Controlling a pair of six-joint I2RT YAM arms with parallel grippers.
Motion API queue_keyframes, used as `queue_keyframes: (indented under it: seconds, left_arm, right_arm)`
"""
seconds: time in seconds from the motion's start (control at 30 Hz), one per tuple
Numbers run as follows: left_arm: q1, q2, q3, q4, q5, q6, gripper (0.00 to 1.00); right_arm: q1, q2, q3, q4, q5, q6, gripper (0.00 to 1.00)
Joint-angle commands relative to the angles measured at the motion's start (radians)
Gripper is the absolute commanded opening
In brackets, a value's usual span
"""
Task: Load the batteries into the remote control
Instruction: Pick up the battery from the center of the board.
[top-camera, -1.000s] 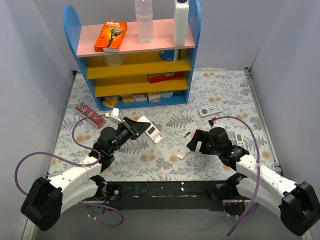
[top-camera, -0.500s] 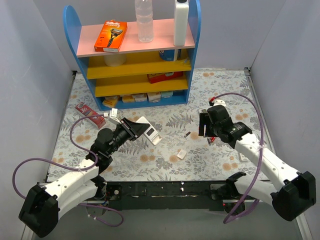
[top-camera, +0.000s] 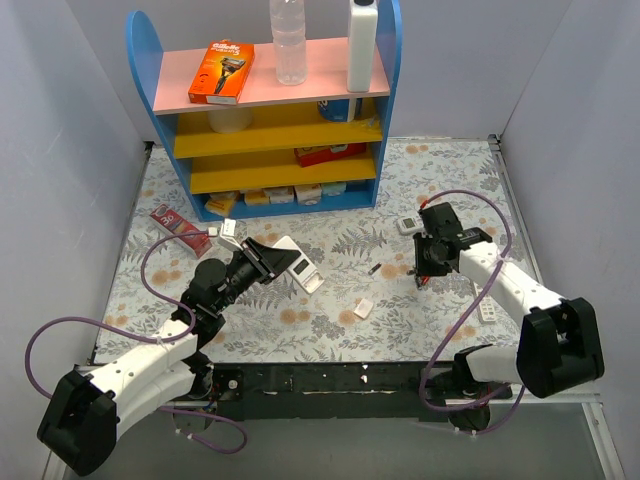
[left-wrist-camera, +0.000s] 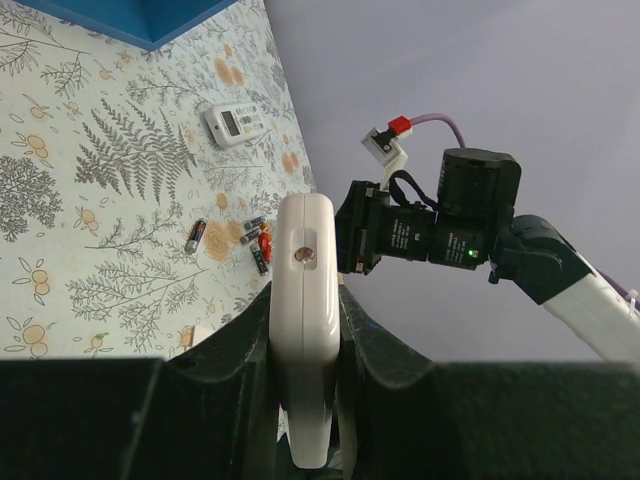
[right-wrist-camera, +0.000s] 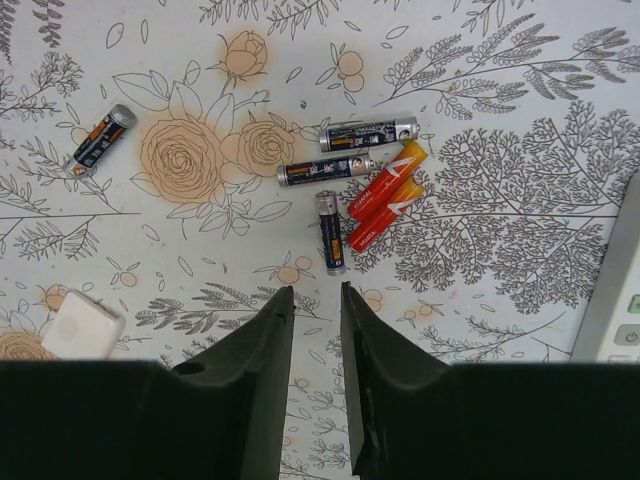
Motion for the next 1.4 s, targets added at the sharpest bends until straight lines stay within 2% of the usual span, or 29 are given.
queue_keyframes:
  seconds: [0.0, 0.4, 0.77, 1.2, 1.37]
  left_arm:
    - [0.005, -0.012, 0.019, -0.007, 0.012, 0.024, 0.00]
    - [0.003, 0.005, 0.032, -0.016, 0.011, 0.048, 0.00]
    - [0.006, 0.019, 0.045, -0.021, 0.011, 0.063, 0.00]
    - [0.005, 0.020, 0.048, -0.022, 0.015, 0.065, 0.00]
    - [0.005, 0.029, 0.049, -0.015, 0.020, 0.063, 0.00]
  right_arm:
    - [-0.026, 0.059, 0.045, 0.032, -0.074, -0.044, 0.32]
    - [-0.053, 0.196, 0.051, 0.073, -0.096, -0.059, 0.27]
    - [-0.055, 0.239, 0.048, 0.095, -0.039, -0.067, 0.26]
    - [-0.053, 0.285, 0.028, 0.132, -0.070, -0.063, 0.23]
    - [-0.052, 0.271, 0.026, 0.112, -0.077, -0.050, 0.15]
